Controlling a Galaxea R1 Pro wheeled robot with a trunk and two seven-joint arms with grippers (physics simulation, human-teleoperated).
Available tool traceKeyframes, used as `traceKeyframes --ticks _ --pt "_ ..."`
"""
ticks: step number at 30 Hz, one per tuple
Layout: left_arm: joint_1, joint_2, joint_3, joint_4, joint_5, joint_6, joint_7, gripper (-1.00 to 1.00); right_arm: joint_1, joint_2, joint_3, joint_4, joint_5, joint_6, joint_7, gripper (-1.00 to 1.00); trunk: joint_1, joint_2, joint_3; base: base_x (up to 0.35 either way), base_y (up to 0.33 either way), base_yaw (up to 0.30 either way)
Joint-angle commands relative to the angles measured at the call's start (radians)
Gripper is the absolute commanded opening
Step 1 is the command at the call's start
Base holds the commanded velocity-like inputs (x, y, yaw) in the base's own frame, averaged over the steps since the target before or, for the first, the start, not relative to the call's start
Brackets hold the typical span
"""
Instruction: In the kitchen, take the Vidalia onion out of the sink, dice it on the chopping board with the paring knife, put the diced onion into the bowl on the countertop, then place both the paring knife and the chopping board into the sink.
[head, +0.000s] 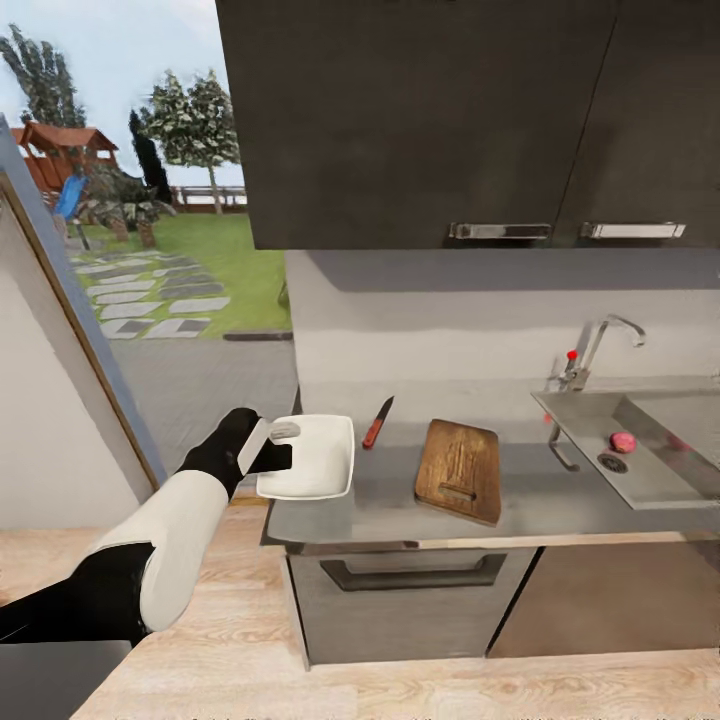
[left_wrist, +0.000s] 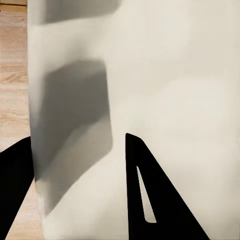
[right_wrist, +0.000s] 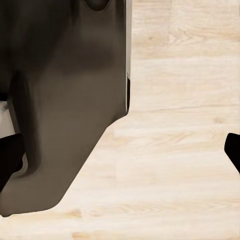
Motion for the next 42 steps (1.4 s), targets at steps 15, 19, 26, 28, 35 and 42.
traceKeyframes --ticks 15,19,26,28,35,42 --pt "-0.001 -0.002 0.007 -0.001 0.001 0.004 0.004 -1.0 0.0 0.0 -0.002 -0.002 0.001 -0.002 0.0 1.0 0.0 -0.002 -0.002 -0.018 0.0 0.0" --pt "-0.001 -0.002 0.007 -0.001 0.001 0.004 0.004 -1.0 0.0 0.0 -0.002 -0.002 0.001 -0.002 0.0 1.0 0.0 -0.002 -0.005 0.0 0.0 0.0" --pt "-0.001 -0.002 0.007 -0.001 0.001 0.003 0.004 -1.0 0.0 0.0 -0.002 -0.002 0.001 -0.002 0.0 1.0 0.0 -0.002 -0.01 0.0 0.0 0.0" --pt "-0.001 -0.002 0.007 -0.001 0.001 0.004 0.004 -1.0 0.0 0.0 -0.002 -0.002 0.001 -0.002 0.0 1.0 0.0 -0.002 -0.011 0.0 0.0 0.0" --pt "-0.001 -0.003 0.007 -0.001 0.001 0.003 0.005 -1.0 0.0 0.0 -0.002 -0.002 0.001 -0.001 0.0 1.0 0.0 -0.002 -0.012 0.0 0.0 0.0" --pt "-0.001 -0.004 0.007 -0.001 0.001 0.003 0.006 -1.0 0.0 0.0 -0.002 -0.002 0.001 -0.001 0.0 1.0 0.0 -0.002 -0.021 0.0 0.0 0.0"
